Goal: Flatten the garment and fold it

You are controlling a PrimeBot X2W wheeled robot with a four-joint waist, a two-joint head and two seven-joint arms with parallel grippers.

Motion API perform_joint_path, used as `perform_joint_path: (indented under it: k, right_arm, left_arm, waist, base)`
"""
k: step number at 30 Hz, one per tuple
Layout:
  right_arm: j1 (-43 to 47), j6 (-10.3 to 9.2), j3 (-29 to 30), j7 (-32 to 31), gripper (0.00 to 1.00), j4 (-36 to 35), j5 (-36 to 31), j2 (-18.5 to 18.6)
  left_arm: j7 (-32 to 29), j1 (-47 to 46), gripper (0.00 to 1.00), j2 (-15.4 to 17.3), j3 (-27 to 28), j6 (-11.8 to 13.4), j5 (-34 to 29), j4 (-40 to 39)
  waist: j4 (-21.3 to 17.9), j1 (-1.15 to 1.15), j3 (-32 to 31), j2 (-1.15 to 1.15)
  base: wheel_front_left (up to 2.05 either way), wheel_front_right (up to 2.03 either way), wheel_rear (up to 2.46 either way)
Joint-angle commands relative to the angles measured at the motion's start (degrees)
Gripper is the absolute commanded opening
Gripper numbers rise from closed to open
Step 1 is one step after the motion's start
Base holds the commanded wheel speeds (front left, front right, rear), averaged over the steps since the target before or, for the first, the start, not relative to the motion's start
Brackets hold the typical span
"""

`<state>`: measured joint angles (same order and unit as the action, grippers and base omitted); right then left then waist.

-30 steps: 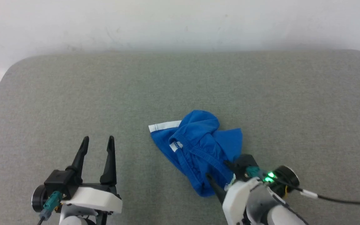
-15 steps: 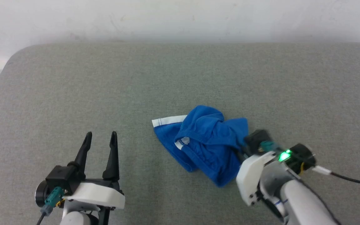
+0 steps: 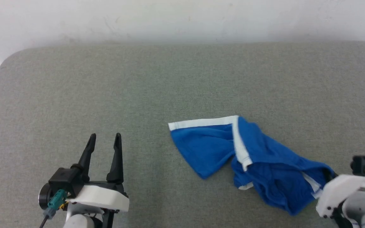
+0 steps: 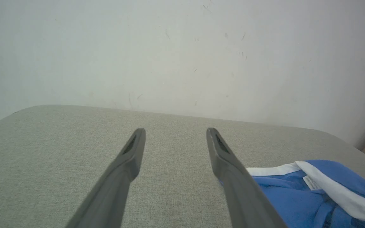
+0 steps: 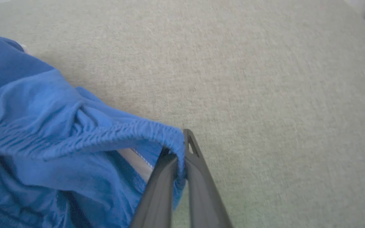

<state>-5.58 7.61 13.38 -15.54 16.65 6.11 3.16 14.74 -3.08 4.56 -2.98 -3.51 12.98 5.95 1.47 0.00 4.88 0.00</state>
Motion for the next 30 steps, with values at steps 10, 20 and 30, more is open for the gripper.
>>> perform_joint_path:
  k: [10, 20, 30]
  right_arm:
    - [2.14, -0.12, 3.01, 14.87, 1.0, 1.3, 2.46, -0.27]
    - [5.83, -0.12, -5.14, 12.61, 1.0, -11.28, 1.22, -0.27]
    - [9.36, -0.12, -18.0, -4.49, 1.0, -20.04, 1.52, -0.18]
  left_arm:
    - [0.26, 0.0, 1.0, -0.6, 0.82, -0.76, -0.68, 0.66]
    - [0.26, 0.53, 1.0, -1.01, 0.68, -0.93, -0.85, 1.36]
    - [0.26, 1.03, 1.0, -1.34, 0.39, -0.82, -0.52, 1.51]
  waist:
    - [-0.82, 0.0, -0.56, 0.0]
    - [-0.51, 0.0, -2.54, 0.0]
    - [1.07, 0.0, -3.53, 0.0]
  base:
    - [0.0, 0.0, 0.0]
    - [0.0, 0.0, 0.0]
    - [0.0, 0.0, 0.0]
